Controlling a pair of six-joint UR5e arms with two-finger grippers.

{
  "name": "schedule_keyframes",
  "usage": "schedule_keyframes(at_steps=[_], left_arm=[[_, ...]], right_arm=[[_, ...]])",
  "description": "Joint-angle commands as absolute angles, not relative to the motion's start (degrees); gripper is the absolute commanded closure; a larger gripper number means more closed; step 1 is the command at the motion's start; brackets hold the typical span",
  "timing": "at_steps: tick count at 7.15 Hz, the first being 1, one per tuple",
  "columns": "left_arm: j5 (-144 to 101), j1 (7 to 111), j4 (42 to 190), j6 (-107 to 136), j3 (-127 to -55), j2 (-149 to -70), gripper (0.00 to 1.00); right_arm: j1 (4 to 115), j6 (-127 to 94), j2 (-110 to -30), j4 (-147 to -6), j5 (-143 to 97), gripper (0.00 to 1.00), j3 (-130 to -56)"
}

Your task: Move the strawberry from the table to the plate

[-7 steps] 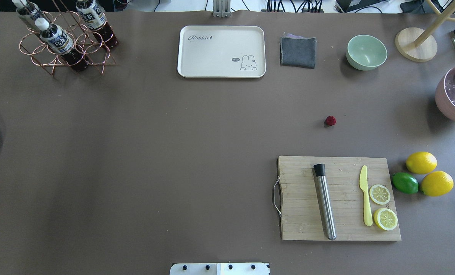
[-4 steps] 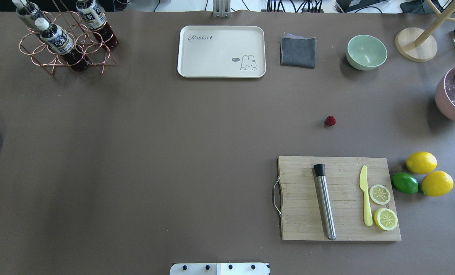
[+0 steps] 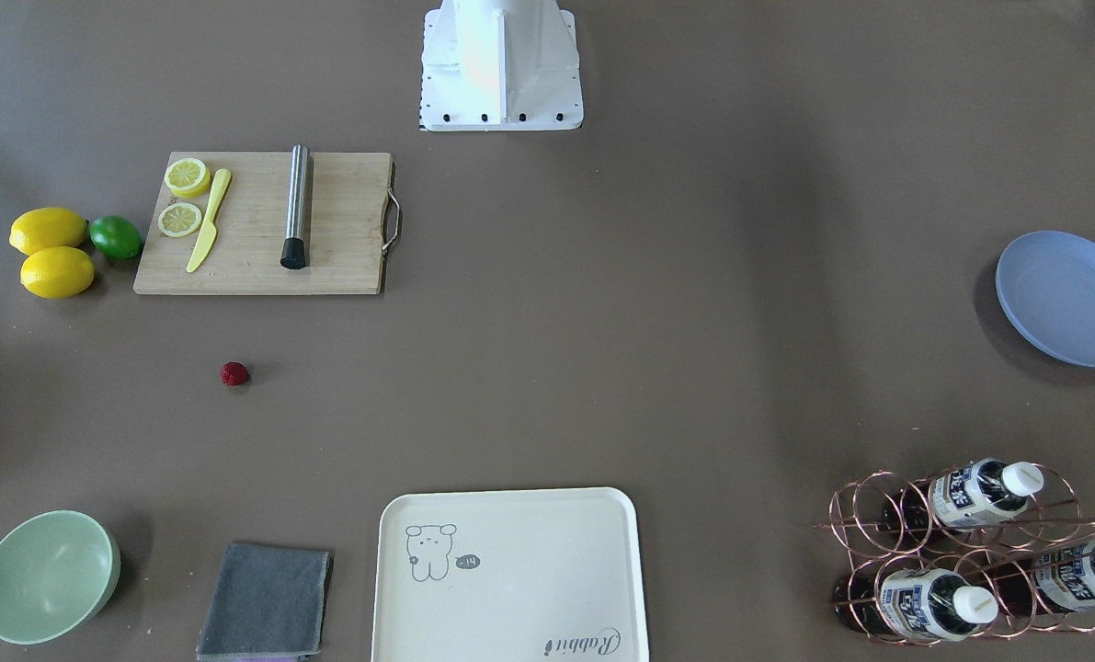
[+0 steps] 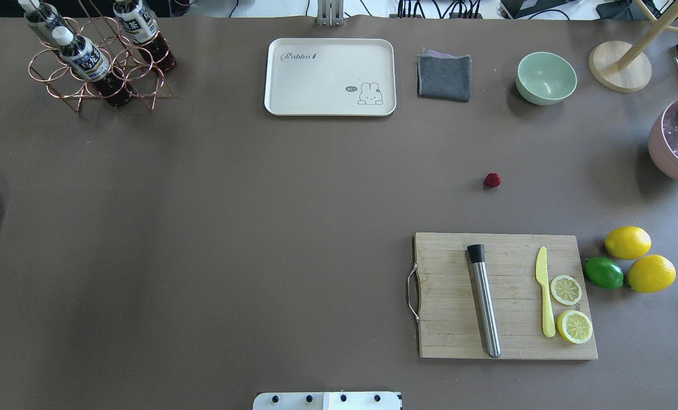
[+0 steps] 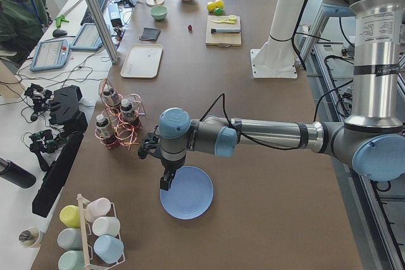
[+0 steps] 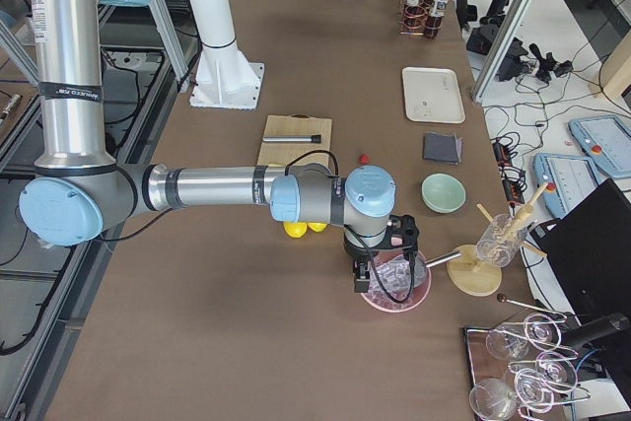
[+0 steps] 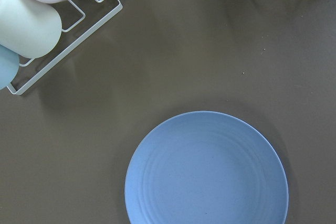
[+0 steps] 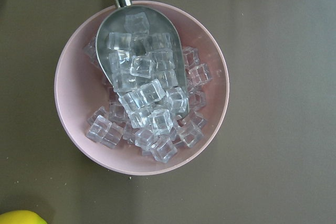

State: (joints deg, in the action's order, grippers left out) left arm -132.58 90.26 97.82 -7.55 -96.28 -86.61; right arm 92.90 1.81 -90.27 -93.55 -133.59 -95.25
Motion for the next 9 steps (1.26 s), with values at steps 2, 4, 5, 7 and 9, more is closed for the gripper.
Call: schedule_keyframes(at_steps=[2,4,5,7,9], left_arm=[[-135.00,90.35,97.91,-7.56,-96.24,-88.16,0.02],[-134.74,90.35,98.87,-7.91,-94.41,-88.33,0.02],[-135.00,90.53,99.83,-8.17,-92.83,-87.81,0.02],[-135.00,91.75,111.55,-8.17,-84.16,-87.19,0.02],[-135.09,93.07,116.28,-8.43,-79.55,-86.40,0.02]], right_arm=[[92.90,1.06,-90.26,-93.52,-133.68,0.00,-97.20],[92.81,0.62,-90.26,-93.52,-134.20,0.00,-97.73],[92.29,0.62,-90.26,-93.52,-135.08,0.00,-98.60],[88.09,-2.60,-88.34,-93.52,-135.61,0.00,-100.10],[80.72,-15.06,-85.70,-89.16,-135.53,0.00,-101.43]])
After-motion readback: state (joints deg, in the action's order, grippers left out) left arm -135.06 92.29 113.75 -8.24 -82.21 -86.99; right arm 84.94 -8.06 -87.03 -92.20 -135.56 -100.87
